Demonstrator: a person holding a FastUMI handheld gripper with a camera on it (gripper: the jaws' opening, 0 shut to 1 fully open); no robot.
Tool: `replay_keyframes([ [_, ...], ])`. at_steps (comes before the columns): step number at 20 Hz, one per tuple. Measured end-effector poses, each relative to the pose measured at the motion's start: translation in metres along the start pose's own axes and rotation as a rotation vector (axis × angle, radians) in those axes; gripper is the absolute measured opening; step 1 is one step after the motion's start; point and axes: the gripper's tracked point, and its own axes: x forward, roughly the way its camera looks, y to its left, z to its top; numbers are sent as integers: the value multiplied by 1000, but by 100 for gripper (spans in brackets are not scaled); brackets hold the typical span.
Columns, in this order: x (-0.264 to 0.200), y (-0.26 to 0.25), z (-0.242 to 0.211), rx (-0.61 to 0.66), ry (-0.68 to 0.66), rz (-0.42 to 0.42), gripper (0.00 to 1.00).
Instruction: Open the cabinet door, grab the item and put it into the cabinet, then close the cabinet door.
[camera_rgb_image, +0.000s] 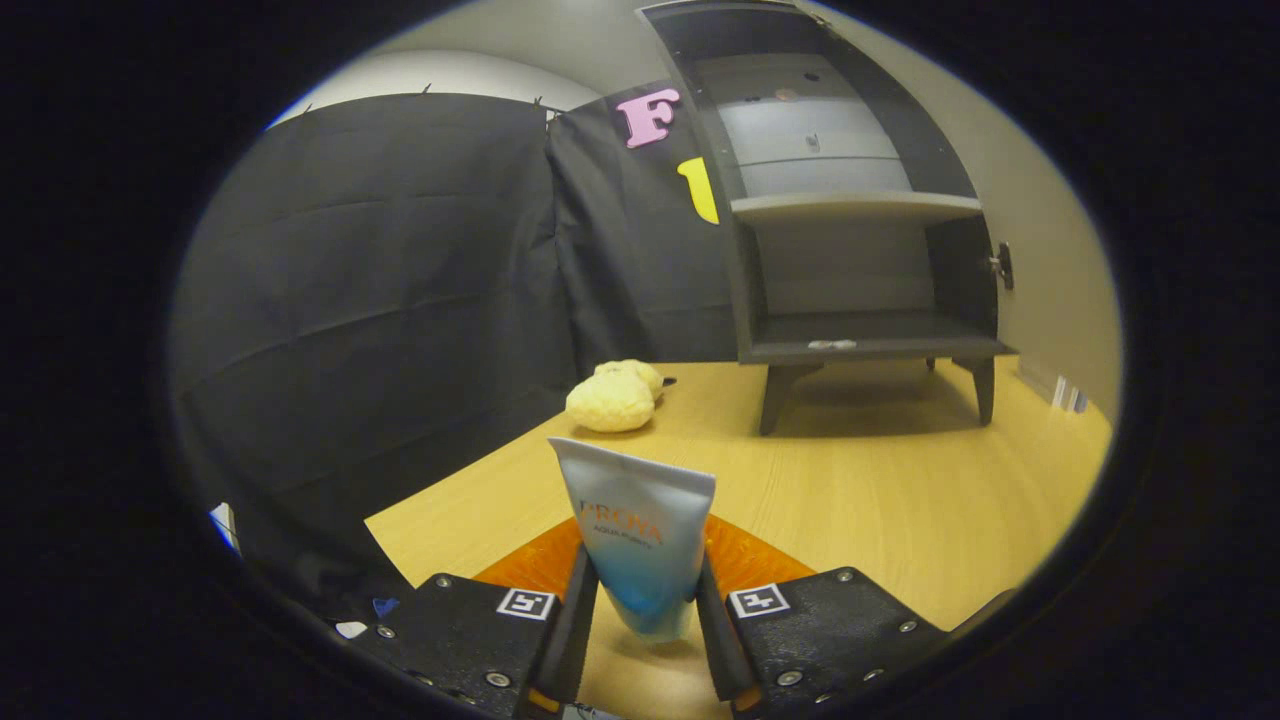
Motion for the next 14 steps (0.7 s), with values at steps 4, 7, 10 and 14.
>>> replay_keyframes([
  [4,-15,-29,79,-58,-54,-28,49],
  [7,-18,-48,134,-82,-79,-55,49],
  [10,-12,-69,186,-107,-99,-87,49],
  [14,3,-96,261,-105,-153,-140,49],
])
